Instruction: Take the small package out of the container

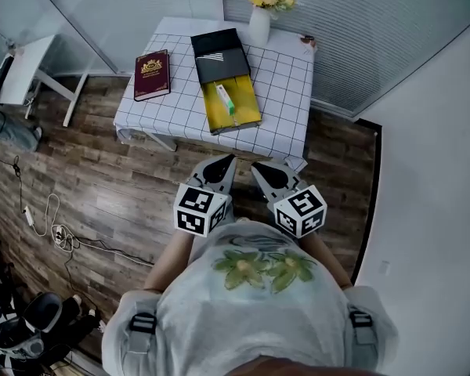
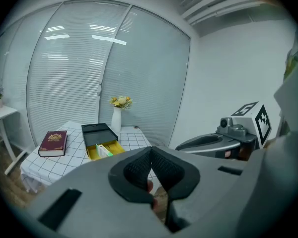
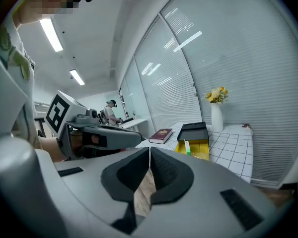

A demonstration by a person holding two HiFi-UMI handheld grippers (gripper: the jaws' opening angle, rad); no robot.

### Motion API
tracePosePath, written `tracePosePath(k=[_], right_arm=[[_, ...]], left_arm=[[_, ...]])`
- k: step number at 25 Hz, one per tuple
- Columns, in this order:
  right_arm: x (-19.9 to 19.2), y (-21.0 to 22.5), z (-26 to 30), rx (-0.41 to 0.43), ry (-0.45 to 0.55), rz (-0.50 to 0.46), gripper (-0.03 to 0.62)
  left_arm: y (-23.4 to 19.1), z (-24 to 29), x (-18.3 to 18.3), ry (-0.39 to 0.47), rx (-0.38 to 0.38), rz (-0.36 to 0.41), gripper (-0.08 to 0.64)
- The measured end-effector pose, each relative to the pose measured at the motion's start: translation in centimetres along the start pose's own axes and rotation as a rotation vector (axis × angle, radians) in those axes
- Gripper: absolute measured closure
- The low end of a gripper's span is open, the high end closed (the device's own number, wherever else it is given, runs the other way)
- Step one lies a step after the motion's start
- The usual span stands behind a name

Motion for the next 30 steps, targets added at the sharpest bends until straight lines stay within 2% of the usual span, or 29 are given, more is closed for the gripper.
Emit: tracePosePath(k=[6, 12, 18, 30], right_arm=[[3.2, 0.7, 3.8, 0.039, 0.012, -0.018, 0.58], [4.6, 1.2, 7.4, 0.047, -0.01, -0.021, 0.58], [5.4, 2.0, 10.2, 0.026, -0.028, -0.012, 0.58], [6.6, 3.6, 15.5, -0.039, -0.074, 0.007, 0.58]], left_arm=[[-3.7, 1.3, 2.3, 0.035, 0.014, -0.018, 0.552], [-7.3, 1.4, 2.3, 0.02, 0.023, -0.06, 0.553], [-11.0, 1.6, 2.7, 0.017, 0.041, -0.08, 0.552], [-17.3, 3.1, 4.4, 0.029, 0.008, -0.096, 0.552]])
Point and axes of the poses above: the fingertips, and each gripper's own axes: z forward along the fingers, y to its right, x out of its top, the point moved 3 cm from there along -z, backward along the fingers, and after that the axes turned 5 degrees about -x, right-handed, at the moved point
